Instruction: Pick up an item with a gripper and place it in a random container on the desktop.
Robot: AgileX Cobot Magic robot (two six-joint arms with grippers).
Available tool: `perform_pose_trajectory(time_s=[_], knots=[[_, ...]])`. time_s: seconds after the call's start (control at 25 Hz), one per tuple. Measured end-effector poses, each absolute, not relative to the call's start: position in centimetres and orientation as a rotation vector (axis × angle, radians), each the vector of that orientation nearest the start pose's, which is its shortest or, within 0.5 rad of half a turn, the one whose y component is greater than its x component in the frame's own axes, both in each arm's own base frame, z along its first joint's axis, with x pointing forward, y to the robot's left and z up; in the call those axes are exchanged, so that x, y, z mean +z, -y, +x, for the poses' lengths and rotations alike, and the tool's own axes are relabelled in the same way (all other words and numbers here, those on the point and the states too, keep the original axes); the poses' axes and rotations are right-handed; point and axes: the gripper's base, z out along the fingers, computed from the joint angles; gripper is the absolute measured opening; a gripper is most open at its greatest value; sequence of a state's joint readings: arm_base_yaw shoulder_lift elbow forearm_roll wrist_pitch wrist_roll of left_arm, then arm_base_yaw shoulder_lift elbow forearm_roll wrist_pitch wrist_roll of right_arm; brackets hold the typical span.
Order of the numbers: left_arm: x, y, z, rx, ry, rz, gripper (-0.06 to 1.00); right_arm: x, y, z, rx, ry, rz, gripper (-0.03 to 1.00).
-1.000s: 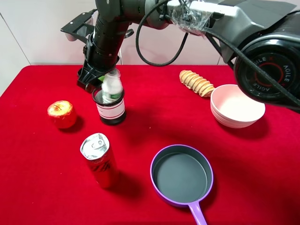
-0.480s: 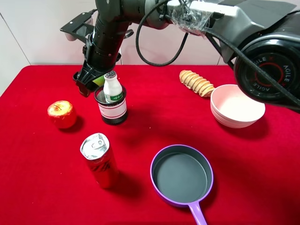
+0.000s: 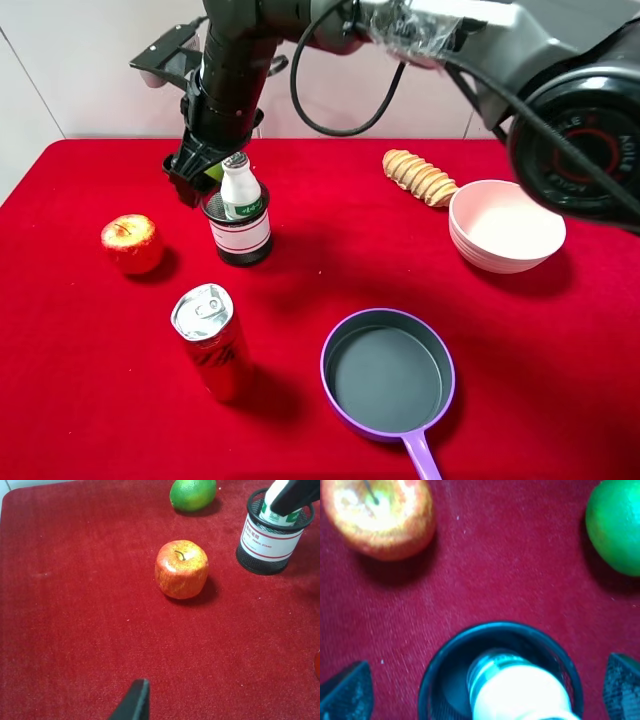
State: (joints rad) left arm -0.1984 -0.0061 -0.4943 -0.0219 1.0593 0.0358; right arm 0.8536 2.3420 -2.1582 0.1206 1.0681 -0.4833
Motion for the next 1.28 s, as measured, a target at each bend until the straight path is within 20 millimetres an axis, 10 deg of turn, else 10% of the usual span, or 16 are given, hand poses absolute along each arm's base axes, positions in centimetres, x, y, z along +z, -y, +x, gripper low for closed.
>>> perform_pose_trajectory(time_s=[0.52, 1.28], knots=[[27.6, 0.1, -0.5, -0.128, -2.031, 0.24, 0.99, 25.7, -37.3, 31.0, 0.168, -2.267, -1.663, 0.69], [27.6, 0.1, -0.5, -0.128, -2.031, 0.24, 0.99, 26.5, -31.4, 26.8, 0.043, -2.465, -1.6, 0.69]])
